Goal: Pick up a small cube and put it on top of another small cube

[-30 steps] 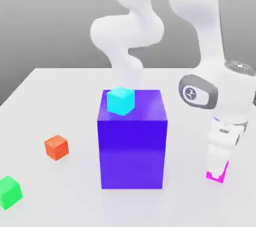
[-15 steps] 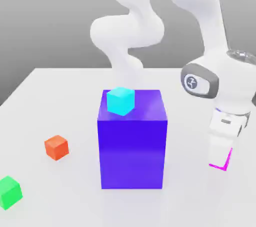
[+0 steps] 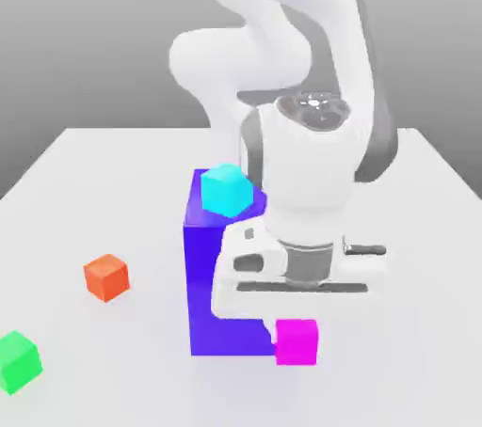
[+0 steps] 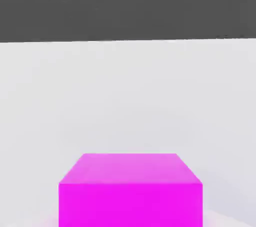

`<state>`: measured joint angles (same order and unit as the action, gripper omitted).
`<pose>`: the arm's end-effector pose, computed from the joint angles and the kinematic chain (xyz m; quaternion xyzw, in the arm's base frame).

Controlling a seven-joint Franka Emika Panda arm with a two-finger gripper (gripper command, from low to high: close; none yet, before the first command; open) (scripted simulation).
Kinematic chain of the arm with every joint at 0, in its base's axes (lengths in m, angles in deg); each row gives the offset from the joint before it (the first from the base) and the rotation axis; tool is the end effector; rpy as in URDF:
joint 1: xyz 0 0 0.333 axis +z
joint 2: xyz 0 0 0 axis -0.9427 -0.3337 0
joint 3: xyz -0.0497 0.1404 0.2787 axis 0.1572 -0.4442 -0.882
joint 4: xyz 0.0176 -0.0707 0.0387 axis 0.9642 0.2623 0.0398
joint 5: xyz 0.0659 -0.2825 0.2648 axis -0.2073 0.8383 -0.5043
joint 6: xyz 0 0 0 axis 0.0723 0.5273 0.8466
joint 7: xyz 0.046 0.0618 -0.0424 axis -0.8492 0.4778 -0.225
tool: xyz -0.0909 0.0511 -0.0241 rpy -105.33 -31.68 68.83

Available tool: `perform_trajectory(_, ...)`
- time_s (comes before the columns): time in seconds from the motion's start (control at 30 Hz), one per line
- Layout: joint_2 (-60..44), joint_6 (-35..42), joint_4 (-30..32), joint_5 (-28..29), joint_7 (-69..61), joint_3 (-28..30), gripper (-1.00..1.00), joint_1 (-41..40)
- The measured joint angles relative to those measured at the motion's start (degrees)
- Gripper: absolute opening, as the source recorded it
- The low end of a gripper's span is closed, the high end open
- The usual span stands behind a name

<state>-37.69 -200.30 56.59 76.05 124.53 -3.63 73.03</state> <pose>0.4649 0.0104 0.2154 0.8622 -0.5066 0.0013 0.0013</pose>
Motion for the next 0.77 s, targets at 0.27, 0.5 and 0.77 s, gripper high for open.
perform_trajectory(0.27, -1.33, 3.76, -4.8, -4.42, 17.43, 11.07, -1.0, -7.6)
perform_trajectory(0.5, -4.17, 6.35, -9.29, -9.56, 31.9, 20.38, -1.0, -14.74)
perform_trajectory(0.77, -11.61, 0.83, -10.59, -15.34, 30.22, 18.03, 1.0, -18.35)
